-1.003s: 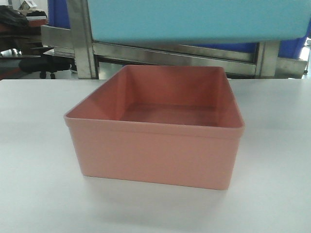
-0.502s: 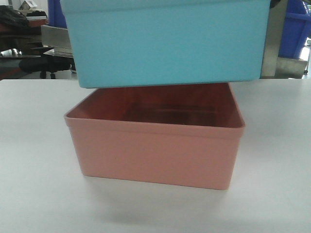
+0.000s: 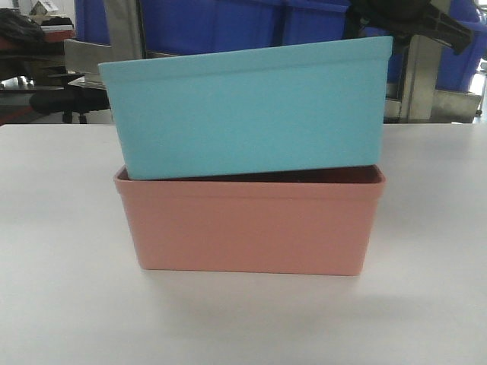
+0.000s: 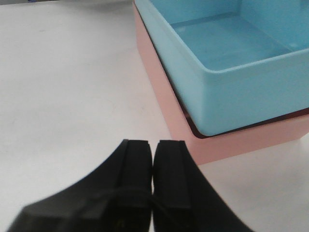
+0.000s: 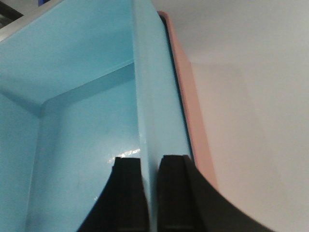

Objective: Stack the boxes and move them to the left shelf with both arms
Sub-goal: 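Lower the light-blue bin into the pink bin and release right gripper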

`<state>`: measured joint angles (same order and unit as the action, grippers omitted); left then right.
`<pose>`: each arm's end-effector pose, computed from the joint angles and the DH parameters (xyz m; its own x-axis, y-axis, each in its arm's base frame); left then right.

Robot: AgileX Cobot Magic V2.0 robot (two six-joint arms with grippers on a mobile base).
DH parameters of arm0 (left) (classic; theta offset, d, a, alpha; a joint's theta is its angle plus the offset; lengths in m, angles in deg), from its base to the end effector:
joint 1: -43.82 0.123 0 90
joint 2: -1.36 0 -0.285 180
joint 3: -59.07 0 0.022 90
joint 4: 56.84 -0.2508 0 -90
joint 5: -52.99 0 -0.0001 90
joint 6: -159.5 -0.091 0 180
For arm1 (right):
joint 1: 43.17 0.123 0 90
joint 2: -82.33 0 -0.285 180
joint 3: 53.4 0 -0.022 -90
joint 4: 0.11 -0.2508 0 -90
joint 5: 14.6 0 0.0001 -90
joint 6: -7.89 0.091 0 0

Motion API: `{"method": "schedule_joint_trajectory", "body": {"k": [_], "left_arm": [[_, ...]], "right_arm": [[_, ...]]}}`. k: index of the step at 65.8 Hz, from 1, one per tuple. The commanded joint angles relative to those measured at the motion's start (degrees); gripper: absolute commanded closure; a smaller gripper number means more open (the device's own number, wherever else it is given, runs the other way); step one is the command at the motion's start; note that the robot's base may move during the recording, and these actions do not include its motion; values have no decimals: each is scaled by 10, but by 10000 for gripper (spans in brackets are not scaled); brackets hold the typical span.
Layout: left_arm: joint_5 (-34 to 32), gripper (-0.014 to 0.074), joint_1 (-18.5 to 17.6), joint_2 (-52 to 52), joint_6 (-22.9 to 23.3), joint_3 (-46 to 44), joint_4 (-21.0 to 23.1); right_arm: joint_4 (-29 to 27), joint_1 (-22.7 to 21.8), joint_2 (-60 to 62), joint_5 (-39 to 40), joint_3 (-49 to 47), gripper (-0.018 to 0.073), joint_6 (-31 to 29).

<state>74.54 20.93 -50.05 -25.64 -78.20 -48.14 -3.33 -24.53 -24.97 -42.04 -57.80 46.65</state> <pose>0.1417 -0.0653 0.3104 -0.4180 0.1205 -0.9004 0.4135 0.9078 -0.0705 0.3815 0.1312 0.3016 -0.6828 0.4704 -0.5590 0.1542 0.8407 0.5190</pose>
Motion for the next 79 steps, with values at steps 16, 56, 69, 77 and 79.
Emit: {"method": "schedule_joint_trajectory", "body": {"k": [16,56,69,77,79], "left_arm": [[-44,601,1,2,-3,-15,7],[-44,597,1,2,-3,-15,7],[-41,577,1,2,-3,-15,7],[-39,467,1,2,-3,-16,7],[-39,415,1,2,-3,-16,8]], "right_arm": [[63,11,0,102,-21,503,12],[103,17,1,71,23,482,-1],[107,17,26,62,20,174,-42],[121,17,38,20,6,22,-51],[126,17,40,0,0,8,-51]]}}
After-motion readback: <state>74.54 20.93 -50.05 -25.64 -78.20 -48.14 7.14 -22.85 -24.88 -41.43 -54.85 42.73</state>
